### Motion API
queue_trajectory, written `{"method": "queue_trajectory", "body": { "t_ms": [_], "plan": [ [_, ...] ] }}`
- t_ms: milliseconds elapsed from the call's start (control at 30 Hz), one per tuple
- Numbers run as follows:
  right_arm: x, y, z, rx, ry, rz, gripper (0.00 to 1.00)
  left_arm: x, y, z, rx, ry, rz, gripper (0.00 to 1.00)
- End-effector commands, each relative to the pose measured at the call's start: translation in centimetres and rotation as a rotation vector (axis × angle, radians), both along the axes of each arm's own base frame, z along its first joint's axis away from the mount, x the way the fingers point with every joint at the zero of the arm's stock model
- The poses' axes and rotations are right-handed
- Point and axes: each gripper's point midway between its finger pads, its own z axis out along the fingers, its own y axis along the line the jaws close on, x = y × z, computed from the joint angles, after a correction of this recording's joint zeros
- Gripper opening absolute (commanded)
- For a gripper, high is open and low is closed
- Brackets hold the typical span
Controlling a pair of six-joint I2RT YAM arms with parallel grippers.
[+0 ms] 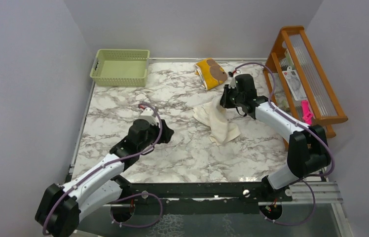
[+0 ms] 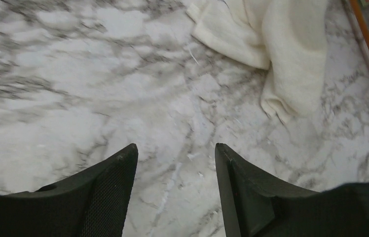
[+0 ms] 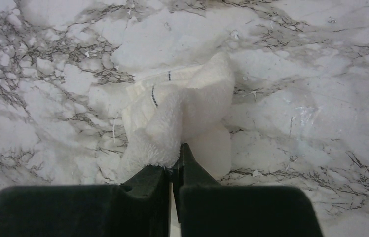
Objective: Roll the towels
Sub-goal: Flatten out the towel at the center of the board.
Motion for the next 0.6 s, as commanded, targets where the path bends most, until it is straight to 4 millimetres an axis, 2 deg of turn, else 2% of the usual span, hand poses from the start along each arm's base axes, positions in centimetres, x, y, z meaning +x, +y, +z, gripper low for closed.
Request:
{"method": "queue_trajectory", "body": {
  "t_ms": [0, 133, 167, 233, 433, 567],
  "plan": [
    [0.5, 0.8, 2.6, 0.038, -0.064, 0.020, 0.01, -1.6, -7.7, 2.1, -0.158, -0.067, -0.203, 0.62],
    [0.4, 0.8, 1.7, 0.034, -0.035, 0.021, 0.01, -2.7, -14.2, 1.5, -0.044, -0.093, -0.361, 0.62],
    [0.4, 0.9, 1.5, 0.036, -0.032, 0.023, 0.01, -2.7, -15.8, 0.5, -0.009, -0.087, -0.390, 0.62],
    [0.2, 1.0, 1.3, 0.043, -0.023, 0.027, 0.01, -2.5, -18.5, 0.0, 0.023, -0.106, -0.427, 0.62],
    [-0.4, 0.8, 1.3, 0.046, -0.021, 0.028, 0.01, -0.5, -24.8, -1.9, 0.054, -0.140, -0.524, 0.63],
    [-0.9, 0.6, 1.4, 0.044, -0.023, 0.026, 0.01, 0.4, -27.7, -3.4, 0.063, -0.128, -0.557, 0.63]
  ]
}}
